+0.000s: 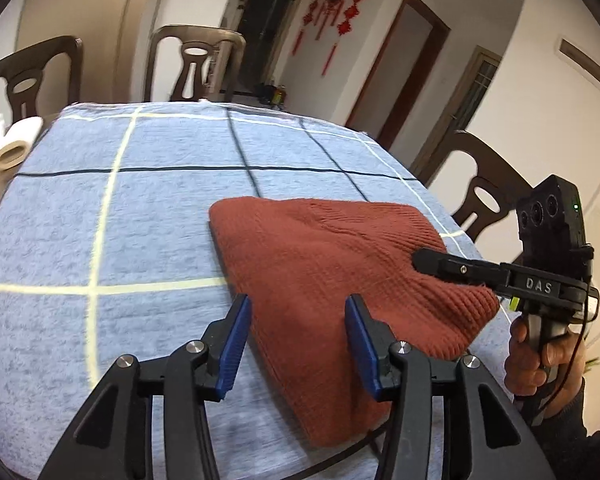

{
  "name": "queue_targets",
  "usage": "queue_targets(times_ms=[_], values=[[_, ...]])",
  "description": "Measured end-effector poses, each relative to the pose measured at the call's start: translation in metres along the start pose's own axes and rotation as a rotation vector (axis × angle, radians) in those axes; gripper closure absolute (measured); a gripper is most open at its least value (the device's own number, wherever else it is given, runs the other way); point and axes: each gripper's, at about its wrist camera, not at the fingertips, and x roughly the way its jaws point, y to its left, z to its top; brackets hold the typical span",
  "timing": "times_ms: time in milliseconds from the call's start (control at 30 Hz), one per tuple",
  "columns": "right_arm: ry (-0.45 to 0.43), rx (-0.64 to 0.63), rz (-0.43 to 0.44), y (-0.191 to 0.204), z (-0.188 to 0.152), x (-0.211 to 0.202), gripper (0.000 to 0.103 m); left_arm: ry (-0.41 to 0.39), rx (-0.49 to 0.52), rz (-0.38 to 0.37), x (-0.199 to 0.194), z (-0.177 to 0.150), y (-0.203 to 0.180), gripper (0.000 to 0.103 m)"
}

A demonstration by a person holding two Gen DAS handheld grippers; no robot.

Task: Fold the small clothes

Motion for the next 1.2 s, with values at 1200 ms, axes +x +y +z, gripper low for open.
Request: queue_targets(times_ms=[1200], values=[[0.02,-0.169,-0.24,-0.014,-0.051,-0.04,0.091,0.043,0.177,0.02,0.027,-0.014,-0.049,0.052]])
